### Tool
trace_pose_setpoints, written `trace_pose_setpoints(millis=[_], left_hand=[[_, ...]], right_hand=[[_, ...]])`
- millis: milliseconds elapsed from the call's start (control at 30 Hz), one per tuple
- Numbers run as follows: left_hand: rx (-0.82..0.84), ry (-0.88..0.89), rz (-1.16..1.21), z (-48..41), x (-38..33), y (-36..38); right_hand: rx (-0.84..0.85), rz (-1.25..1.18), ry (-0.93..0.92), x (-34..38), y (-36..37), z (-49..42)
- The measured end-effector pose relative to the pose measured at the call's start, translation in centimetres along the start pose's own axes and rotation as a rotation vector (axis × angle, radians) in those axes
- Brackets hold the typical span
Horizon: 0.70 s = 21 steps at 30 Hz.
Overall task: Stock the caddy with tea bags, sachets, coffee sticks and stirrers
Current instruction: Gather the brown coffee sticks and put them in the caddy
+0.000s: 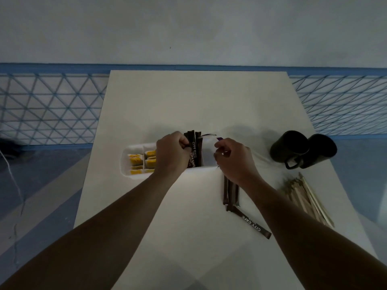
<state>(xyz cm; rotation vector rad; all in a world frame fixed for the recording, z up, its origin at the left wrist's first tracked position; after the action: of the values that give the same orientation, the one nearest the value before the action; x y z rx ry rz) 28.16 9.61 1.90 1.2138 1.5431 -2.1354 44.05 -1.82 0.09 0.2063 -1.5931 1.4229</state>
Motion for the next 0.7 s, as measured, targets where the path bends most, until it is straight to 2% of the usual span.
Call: trace_pose_setpoints(millis=[367,433,567,700], left_hand=[[-0.126,0.009,0.103,1.5,-1.3,0.9],[-0.105,0.023,0.109,2.2,-2.0,1.5],[0.067,0.059,0.161,3.4,-3.2,4.7],[0.323,0.048,0.091,5.4,-3.5,9.1]], right_hand=[[-0.050,0.094,0.055,-4.3,-3.8,3.9],[0.036,0.159,0.079,-5.2,-3.5,4.9],[0.408,0.290,0.204,-8.5,-0.4,7.6],[0.504,0.385,0.215,-10.5,1.1,9.6]])
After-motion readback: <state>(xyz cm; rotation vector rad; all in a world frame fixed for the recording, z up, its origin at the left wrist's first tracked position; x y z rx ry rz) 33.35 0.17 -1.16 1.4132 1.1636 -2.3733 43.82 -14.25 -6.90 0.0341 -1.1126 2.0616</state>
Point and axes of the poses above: each hand's wrist, its own z-axis away from the middle knuckle, its own y-axis out of the palm, x = y × z, the point moved 9 cm from there along -z, towards the middle knuckle, and after that the axes turned 6 degrees about x, right-handed, at the moved point
